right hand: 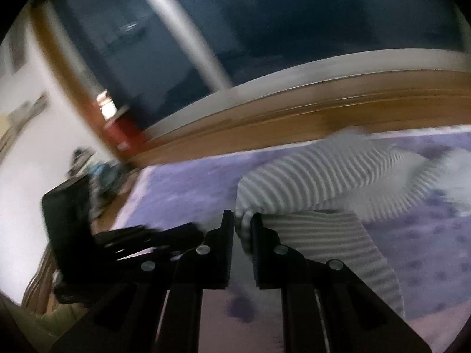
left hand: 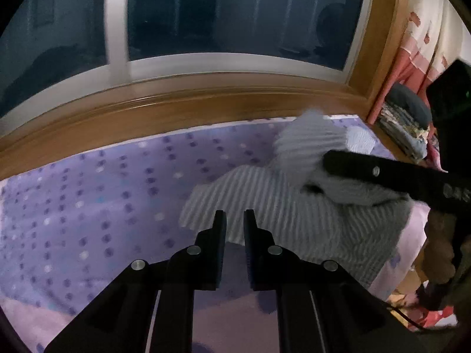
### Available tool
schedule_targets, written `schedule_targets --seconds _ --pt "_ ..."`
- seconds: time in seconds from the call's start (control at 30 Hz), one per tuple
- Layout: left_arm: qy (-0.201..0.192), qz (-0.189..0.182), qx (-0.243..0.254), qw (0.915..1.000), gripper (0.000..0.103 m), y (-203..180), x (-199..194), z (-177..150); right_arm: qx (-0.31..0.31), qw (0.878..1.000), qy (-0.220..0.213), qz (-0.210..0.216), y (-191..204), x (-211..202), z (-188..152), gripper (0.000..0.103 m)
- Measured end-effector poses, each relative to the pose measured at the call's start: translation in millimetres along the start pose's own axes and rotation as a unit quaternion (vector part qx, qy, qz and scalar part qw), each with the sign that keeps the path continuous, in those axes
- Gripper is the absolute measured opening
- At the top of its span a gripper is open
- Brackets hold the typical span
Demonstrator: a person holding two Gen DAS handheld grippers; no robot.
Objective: Fold clothes
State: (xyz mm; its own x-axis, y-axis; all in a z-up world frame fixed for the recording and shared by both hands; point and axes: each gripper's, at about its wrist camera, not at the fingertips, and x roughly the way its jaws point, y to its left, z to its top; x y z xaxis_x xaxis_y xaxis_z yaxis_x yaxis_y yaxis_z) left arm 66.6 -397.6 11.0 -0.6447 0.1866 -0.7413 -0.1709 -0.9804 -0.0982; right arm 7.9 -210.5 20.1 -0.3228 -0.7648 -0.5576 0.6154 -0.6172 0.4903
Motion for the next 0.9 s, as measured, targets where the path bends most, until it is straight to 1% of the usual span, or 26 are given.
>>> schedule_targets --seconds 0.03,0.1,0.2,0.23,0.3,0.37,0.4,0.43,0.47,0.5,0.53,0.57,0.63,0.7,0.77,0.83,0.9 --pt "-0.001 0.013 0.002 0.9999 0.012 4.8 -6.5 -5.2 -0.013 1.000 0.008 0.012 14.1 8.0 -3.4 0.010" --pt "0.000 0.026 -0.002 0.9996 0.012 12.3 -16.2 -13.3 -0.033 0.999 0.026 0.018 36.3 25.4 -11.5 0.010" --pt "0.013 0.036 -0.028 0.9989 0.012 34.0 -26.1 -28.3 -0.025 0.998 0.060 0.025 47.2 56.9 -21.5 0.011" --pt "0.019 0.039 -0.038 0.9983 0.012 41.0 -27.5 -33.2 -0.021 0.997 0.078 0.020 47.2 64.5 -29.7 0.011" --pt "0.027 0.042 -0.050 0.9975 0.012 50.4 -28.8 -39.0 -0.005 0.994 0.111 -0.006 42.7 80.5 -42.0 0.013" --pt "0.032 0.040 -0.056 0.9971 0.013 54.5 -31.3 -40.8 0.017 0.991 0.129 -0.016 36.4 86.6 -48.2 0.016" --pt "0.032 0.039 -0.053 0.9973 0.013 54.4 -32.2 -39.0 0.025 0.991 0.130 -0.014 34.7 85.0 -49.8 0.018" --pt "0.033 0.037 -0.047 0.9976 0.015 53.2 -32.4 -36.1 0.028 0.992 0.125 -0.011 34.0 78.4 -49.9 0.022" --pt "0.033 0.034 -0.037 0.9982 0.017 49.5 -31.5 -31.2 0.030 0.992 0.119 -0.010 33.7 70.9 -49.4 0.029" --pt "0.032 0.031 -0.023 0.9987 0.019 44.3 -30.6 -25.8 0.028 0.994 0.109 -0.014 33.7 61.4 -48.3 0.032" --pt "0.030 0.027 -0.010 0.9991 0.022 39.1 -29.7 -20.3 0.024 0.995 0.099 -0.018 33.0 50.5 -47.8 0.040" --pt "0.029 0.021 0.002 0.9994 0.023 34.0 -28.3 -14.5 0.017 0.995 0.090 -0.029 32.7 37.4 -47.7 0.051" --pt "0.025 -0.001 0.024 0.9994 0.025 23.3 -23.1 -1.3 0.002 0.996 0.071 -0.061 31.3 12.0 -48.9 0.063" --pt "0.027 -0.031 0.041 0.9983 0.029 9.8 -14.6 14.5 -0.009 0.994 0.058 -0.096 24.3 -9.7 -51.4 0.069" --pt "0.032 -0.051 0.061 0.9963 0.035 -4.9 -3.0 28.7 -0.014 0.987 0.058 -0.150 16.4 -23.3 -58.8 0.071" --pt "0.039 -0.064 0.096 0.9926 0.035 -23.4 10.9 38.6 -0.013 0.980 0.062 -0.188 7.7 -29.8 -66.0 0.071" --pt "0.057 -0.070 0.128 0.9876 0.035 -42.0 26.5 45.7 0.001 0.974 0.072 -0.215 -2.8 -33.1 -75.9 0.071"
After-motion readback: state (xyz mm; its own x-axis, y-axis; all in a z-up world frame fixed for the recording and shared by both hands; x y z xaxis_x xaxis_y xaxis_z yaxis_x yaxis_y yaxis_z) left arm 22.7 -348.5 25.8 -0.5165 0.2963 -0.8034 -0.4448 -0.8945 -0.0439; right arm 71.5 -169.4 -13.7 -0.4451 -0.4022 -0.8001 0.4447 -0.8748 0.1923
